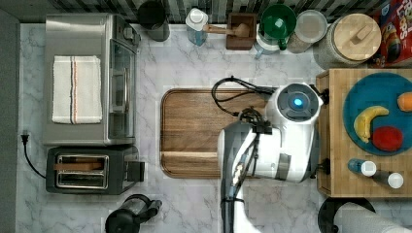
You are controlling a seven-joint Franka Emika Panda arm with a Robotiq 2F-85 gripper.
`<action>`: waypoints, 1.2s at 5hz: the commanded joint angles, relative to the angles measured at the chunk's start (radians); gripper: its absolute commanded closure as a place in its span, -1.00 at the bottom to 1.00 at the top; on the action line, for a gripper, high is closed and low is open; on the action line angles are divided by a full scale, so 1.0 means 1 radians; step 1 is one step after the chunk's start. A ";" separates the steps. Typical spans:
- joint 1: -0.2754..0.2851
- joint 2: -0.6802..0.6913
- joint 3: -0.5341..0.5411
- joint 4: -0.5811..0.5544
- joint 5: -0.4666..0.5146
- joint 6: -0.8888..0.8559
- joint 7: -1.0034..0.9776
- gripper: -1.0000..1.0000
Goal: Open the drawer.
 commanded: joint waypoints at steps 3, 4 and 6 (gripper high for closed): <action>-0.134 0.007 -0.050 -0.058 0.003 0.266 -0.320 -1.00; -0.140 0.036 -0.058 -0.078 -0.004 0.335 -0.333 -1.00; -0.162 0.075 -0.068 -0.126 0.046 0.455 -0.397 -1.00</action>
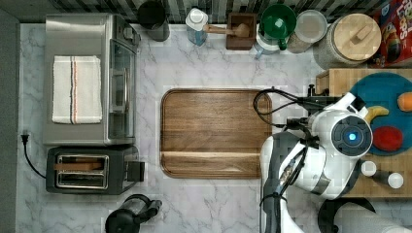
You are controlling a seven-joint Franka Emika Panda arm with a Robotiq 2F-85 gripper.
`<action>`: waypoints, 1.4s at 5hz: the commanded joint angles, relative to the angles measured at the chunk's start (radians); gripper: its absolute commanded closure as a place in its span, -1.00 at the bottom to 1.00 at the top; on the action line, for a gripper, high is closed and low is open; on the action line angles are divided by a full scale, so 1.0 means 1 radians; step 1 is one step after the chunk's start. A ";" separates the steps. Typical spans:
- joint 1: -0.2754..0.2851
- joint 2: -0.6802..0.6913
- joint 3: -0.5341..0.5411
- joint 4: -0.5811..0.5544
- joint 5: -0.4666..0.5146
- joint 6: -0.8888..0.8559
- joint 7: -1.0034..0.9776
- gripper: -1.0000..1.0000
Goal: Open the drawer.
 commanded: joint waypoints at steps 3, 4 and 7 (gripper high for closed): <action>-0.039 0.092 0.006 -0.121 0.067 0.285 -0.072 -1.00; -0.029 0.121 0.000 -0.139 0.043 0.368 -0.034 -1.00; 0.013 0.119 0.007 -0.117 0.043 0.312 0.007 -1.00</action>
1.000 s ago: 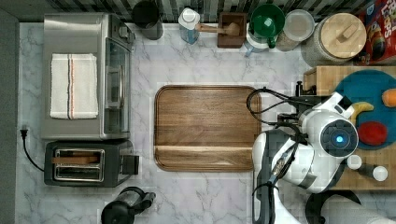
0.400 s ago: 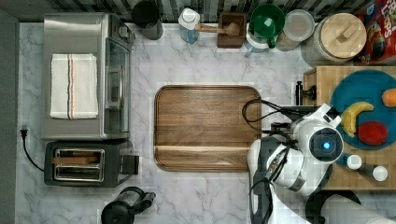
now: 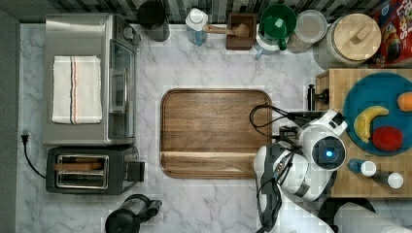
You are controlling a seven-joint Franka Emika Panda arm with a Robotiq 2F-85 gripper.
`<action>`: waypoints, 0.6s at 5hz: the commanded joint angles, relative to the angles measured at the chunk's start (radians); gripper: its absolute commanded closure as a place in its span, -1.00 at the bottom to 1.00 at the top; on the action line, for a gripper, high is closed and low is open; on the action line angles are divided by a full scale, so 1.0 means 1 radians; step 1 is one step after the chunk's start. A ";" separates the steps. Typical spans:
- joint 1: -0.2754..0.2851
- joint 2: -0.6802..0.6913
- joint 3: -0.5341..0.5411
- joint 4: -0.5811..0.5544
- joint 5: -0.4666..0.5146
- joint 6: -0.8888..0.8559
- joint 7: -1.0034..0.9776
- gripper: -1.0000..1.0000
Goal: Open the drawer.
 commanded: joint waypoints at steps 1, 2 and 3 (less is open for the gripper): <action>-0.009 -0.049 0.109 0.078 0.092 -0.169 -0.046 -1.00; -0.007 -0.023 0.157 0.099 0.169 -0.188 -0.101 -1.00; 0.011 -0.018 0.203 0.065 0.247 -0.133 -0.141 -1.00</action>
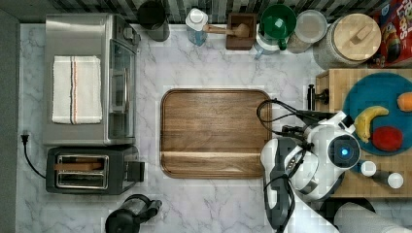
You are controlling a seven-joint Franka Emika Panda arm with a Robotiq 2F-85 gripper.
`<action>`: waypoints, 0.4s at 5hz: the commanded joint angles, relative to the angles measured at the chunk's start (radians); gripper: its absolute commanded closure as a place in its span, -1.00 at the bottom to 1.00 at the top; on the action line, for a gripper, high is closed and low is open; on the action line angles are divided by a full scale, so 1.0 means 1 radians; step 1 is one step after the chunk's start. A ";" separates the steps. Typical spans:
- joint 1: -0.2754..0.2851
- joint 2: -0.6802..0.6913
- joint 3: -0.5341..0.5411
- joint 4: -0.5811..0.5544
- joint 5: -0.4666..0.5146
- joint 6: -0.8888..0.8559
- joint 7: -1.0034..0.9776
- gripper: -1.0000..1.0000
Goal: Open the drawer.
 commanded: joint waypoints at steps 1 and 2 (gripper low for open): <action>0.129 0.012 0.173 -0.005 0.057 0.049 0.019 -1.00; 0.221 -0.004 0.161 -0.047 -0.026 0.092 0.180 -1.00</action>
